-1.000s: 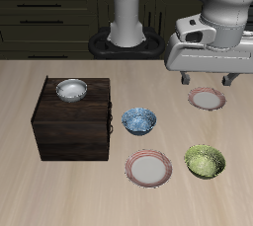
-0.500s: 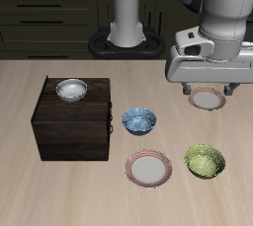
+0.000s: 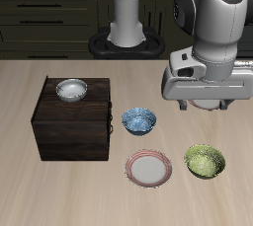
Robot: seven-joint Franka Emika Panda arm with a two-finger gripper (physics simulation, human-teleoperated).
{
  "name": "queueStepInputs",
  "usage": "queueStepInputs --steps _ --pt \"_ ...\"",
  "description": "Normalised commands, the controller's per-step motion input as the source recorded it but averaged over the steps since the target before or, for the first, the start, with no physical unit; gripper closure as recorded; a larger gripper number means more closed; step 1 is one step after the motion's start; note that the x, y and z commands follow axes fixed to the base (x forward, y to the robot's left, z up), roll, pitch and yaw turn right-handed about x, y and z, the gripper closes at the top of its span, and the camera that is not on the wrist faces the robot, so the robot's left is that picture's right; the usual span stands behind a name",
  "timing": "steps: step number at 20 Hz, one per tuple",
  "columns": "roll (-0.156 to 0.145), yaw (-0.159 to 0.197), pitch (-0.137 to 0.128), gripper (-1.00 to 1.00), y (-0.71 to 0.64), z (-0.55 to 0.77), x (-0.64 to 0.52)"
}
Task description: Place the green bowl on the plate next to the green bowl
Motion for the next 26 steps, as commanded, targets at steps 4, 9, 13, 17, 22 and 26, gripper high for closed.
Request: queueStepInputs --steps 4,9,13,17,22,26 --pt "-0.008 -0.004 0.008 -1.0 -0.11 -0.18 0.08" --pt "-0.013 -0.002 0.01 -1.0 -0.09 -0.22 0.08" --pt "0.015 0.015 -0.014 -1.0 0.03 -0.18 -0.02" --pt "0.003 -0.006 0.02 -1.0 -0.03 -0.17 0.01" --pt "0.007 0.008 0.015 -1.0 -0.03 -0.26 0.01" --pt "0.007 0.003 -0.005 -1.0 0.01 -0.14 0.02"
